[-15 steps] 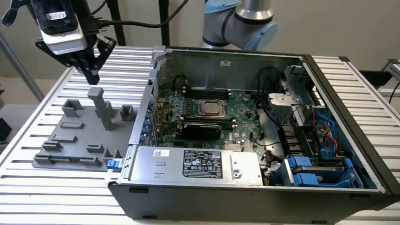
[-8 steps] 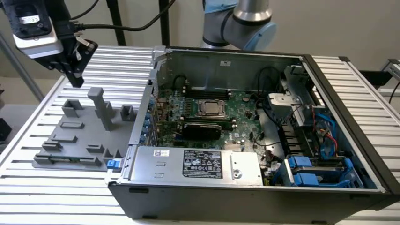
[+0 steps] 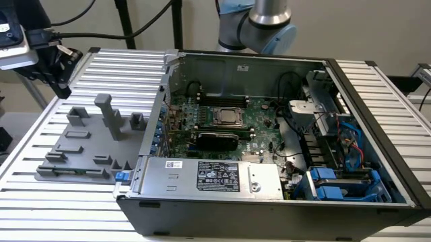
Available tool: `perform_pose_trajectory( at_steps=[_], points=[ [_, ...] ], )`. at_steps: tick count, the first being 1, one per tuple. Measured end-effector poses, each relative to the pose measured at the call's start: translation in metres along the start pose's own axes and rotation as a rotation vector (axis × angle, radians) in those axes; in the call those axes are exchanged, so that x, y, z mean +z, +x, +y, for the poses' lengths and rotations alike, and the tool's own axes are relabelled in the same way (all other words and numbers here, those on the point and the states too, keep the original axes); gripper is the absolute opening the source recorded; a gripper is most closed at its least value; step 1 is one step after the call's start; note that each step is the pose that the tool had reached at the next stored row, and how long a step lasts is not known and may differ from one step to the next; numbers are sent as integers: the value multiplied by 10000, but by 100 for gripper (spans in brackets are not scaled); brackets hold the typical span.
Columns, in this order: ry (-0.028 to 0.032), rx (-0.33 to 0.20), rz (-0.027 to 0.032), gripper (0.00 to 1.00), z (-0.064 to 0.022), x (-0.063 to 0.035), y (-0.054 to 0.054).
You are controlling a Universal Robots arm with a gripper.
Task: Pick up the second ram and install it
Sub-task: 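Reach for the second ram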
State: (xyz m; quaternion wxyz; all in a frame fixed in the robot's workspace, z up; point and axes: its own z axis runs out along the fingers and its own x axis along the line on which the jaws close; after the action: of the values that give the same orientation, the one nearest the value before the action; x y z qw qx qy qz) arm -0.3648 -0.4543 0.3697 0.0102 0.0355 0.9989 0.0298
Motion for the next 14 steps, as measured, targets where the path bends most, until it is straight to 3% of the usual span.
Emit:
perform_pose_trajectory(
  at_steps=[6,14],
  points=[
    [0,1,17,11,-119,43,129],
    [13,9,136,11,-280,101,222]
  ],
)
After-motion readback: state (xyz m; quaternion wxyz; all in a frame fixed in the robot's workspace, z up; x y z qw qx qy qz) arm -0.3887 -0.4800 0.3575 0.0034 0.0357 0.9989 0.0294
